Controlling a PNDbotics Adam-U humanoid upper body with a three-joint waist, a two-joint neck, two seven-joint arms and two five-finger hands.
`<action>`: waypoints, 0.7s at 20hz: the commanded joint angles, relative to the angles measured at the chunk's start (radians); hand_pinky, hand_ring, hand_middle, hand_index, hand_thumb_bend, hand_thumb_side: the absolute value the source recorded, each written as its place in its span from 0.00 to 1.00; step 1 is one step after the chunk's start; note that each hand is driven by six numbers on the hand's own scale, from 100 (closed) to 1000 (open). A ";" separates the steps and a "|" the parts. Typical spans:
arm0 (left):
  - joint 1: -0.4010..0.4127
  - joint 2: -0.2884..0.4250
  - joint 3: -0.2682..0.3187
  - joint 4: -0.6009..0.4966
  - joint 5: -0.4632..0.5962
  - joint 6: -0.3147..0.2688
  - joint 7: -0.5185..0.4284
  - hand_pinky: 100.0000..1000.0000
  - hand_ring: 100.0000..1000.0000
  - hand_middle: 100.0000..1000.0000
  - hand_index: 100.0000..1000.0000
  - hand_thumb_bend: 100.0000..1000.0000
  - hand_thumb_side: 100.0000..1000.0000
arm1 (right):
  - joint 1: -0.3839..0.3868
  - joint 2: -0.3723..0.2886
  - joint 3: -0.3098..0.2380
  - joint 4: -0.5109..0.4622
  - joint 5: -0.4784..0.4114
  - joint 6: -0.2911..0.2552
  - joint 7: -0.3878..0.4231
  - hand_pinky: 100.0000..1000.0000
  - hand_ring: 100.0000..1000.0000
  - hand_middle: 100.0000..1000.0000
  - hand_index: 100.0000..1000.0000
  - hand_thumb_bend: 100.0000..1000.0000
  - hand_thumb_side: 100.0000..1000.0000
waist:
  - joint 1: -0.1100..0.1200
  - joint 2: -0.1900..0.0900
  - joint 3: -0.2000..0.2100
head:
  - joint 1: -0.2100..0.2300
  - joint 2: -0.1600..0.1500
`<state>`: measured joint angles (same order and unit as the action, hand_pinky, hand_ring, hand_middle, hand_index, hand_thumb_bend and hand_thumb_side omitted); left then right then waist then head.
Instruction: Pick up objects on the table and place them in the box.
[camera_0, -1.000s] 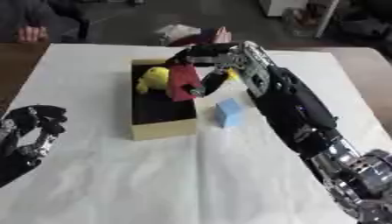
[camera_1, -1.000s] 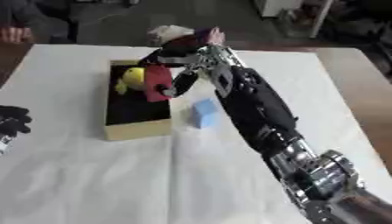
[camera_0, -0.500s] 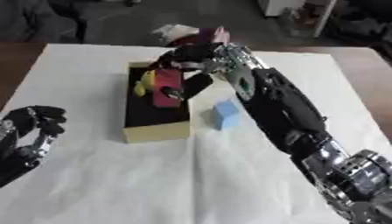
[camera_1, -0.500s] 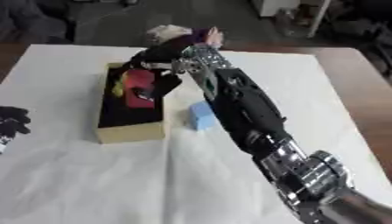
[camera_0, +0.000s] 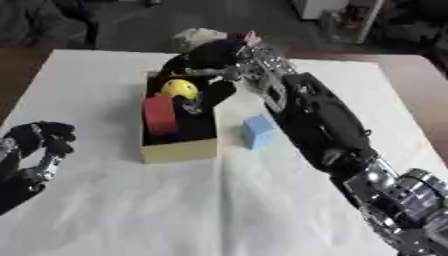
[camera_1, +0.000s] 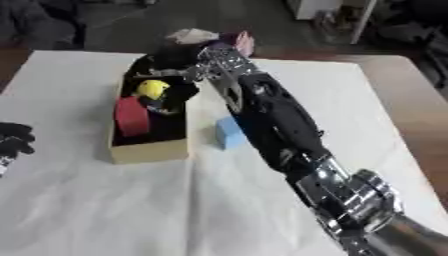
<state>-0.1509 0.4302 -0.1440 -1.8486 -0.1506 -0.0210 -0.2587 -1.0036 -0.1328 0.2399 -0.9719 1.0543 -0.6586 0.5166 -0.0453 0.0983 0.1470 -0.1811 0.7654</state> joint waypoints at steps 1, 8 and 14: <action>-0.011 0.014 0.009 -0.011 0.003 0.000 0.002 0.76 0.57 0.58 0.75 0.00 0.60 | -0.025 -0.050 -0.022 -0.018 -0.001 -0.067 0.060 0.85 0.85 0.91 1.00 0.05 0.81 | 0.003 -0.015 -0.002 | 0.001 0.005; -0.005 0.018 0.013 -0.009 -0.002 0.001 0.007 0.76 0.57 0.58 0.75 0.00 0.60 | -0.021 -0.117 -0.059 -0.001 -0.023 -0.029 0.053 0.85 0.85 0.92 1.00 0.05 0.78 | -0.005 -0.014 -0.008 | 0.013 0.005; -0.006 0.001 0.011 -0.012 -0.002 -0.002 0.006 0.76 0.57 0.58 0.75 0.00 0.61 | -0.002 -0.222 -0.181 0.121 0.008 0.047 -0.021 0.83 0.81 0.90 1.00 0.00 0.62 | 0.010 0.007 -0.004 | 0.014 0.005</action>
<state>-0.1439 0.4247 -0.1385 -1.8466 -0.1514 -0.0185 -0.2537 -0.9832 -0.3104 0.0913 -0.8661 1.0520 -0.6207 0.5028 -0.0356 0.1197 0.1471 -0.1621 0.7654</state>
